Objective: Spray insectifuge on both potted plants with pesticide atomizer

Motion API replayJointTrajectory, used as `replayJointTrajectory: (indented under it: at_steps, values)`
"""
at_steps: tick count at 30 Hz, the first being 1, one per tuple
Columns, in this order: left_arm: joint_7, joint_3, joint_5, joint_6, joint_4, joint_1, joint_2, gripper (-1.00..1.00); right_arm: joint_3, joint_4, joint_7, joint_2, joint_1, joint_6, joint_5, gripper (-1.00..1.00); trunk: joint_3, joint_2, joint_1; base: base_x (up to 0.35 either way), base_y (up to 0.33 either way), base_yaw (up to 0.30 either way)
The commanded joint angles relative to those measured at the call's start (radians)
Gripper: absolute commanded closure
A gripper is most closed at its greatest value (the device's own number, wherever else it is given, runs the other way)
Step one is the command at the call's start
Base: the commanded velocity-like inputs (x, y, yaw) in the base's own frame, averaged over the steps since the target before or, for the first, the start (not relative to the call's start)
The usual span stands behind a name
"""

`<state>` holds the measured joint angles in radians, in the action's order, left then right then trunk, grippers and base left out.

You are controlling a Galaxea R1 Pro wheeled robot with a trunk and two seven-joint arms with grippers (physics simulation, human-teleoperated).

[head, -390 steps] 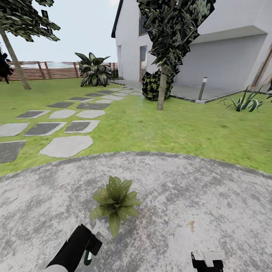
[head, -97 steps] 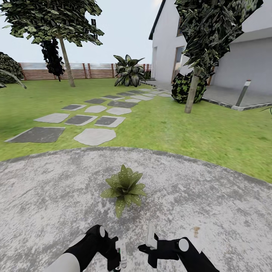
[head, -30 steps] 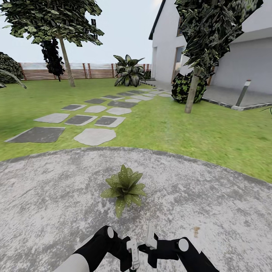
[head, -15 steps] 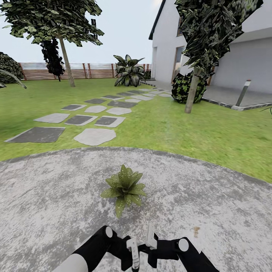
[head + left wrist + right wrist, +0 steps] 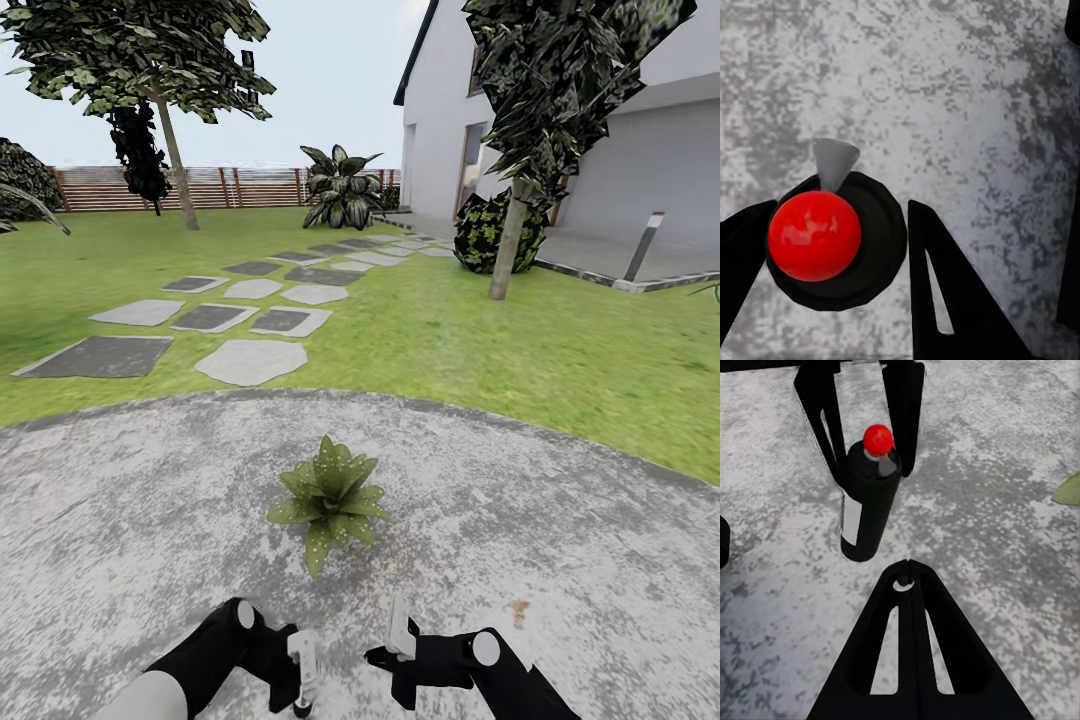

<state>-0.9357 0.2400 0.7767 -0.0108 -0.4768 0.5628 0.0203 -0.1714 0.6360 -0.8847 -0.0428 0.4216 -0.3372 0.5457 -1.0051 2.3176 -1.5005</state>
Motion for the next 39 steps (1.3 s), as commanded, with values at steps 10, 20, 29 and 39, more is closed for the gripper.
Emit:
replayJointTrajectory:
  at_steps: [10,20,29,39]
  values:
    - [-0.009,-0.001,-0.002,0.009,0.016,-0.003,-0.120,1.00,0.004,-0.006,0.003,0.007,0.000,-0.006,0.011,-1.00,-0.001,0.000,0.000,0.000,0.000,0.000]
    - [0.173,-0.081,-0.139,0.004,0.062,-0.003,-0.114,1.00,0.012,-0.200,0.372,0.038,-0.002,-0.009,0.005,-1.00,-0.001,0.000,0.000,0.000,0.000,0.000]
    - [0.642,-0.090,-0.626,0.126,0.276,-0.003,-0.080,1.00,0.012,-0.548,0.946,0.039,-0.006,-0.130,-0.279,-1.00,-0.001,0.000,0.000,0.000,0.000,0.000]
    - [0.840,-0.090,-0.761,0.235,0.345,-0.089,-0.068,1.00,0.011,-0.557,0.960,0.041,-0.009,-0.141,-0.392,-1.00,-0.001,0.000,0.000,0.000,0.000,0.000]
